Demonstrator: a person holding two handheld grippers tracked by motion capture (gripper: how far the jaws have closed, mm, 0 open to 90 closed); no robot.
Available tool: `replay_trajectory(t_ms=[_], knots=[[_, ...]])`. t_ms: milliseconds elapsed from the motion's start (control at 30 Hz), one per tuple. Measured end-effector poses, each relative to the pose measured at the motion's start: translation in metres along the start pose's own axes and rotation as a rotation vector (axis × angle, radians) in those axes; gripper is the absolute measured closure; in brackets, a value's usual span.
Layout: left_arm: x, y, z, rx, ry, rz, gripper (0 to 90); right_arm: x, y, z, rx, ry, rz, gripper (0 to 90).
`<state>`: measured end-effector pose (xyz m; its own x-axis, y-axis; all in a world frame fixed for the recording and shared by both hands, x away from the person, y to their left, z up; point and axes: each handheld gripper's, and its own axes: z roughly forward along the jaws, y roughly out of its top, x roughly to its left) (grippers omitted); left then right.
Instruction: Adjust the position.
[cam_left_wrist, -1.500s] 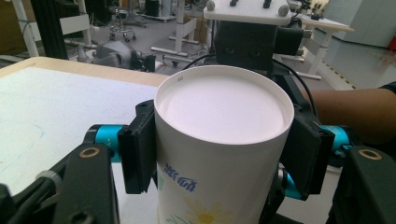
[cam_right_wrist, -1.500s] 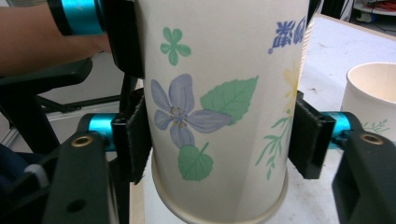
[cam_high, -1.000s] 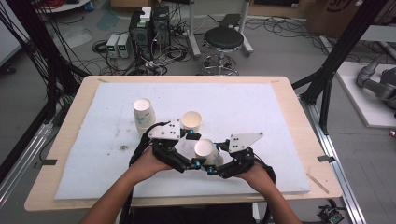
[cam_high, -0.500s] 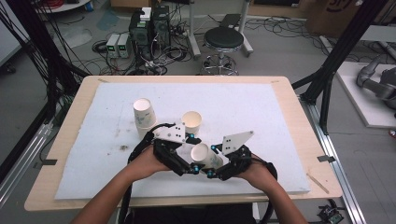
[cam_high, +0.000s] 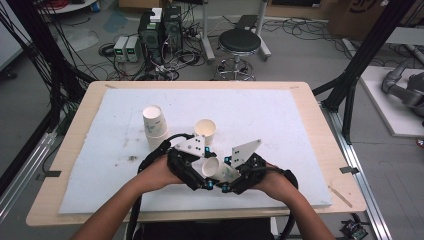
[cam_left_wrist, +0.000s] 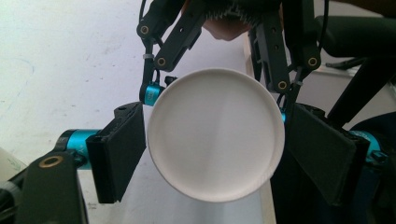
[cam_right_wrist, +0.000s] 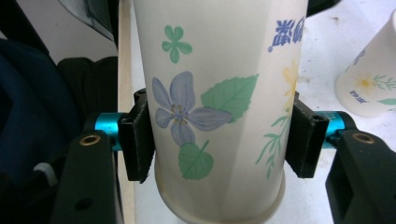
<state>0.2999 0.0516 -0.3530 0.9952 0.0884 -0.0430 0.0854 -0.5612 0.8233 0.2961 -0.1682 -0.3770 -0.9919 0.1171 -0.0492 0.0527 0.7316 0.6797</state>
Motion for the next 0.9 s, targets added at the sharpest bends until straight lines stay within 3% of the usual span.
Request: replay_trajectory(t_ms=[467, 633, 900], knots=[[0.0036, -0.0012, 0.0062, 0.056, -0.026, -0.023, 29.0, 0.0011, 0.0027, 0.0054, 0.065, 0.029, -0.005, 36.7], [0.0031, -0.0019, 0.0071, 0.065, -0.051, -0.015, 36.0, 0.0006, 0.0021, 0.0064, 0.078, 0.05, -0.003, 36.8], [0.0017, -0.0027, 0.0092, 0.078, -0.046, 0.005, 37.3, 0.0014, 0.0027, 0.0078, 0.107, 0.048, -0.018, 36.6]])
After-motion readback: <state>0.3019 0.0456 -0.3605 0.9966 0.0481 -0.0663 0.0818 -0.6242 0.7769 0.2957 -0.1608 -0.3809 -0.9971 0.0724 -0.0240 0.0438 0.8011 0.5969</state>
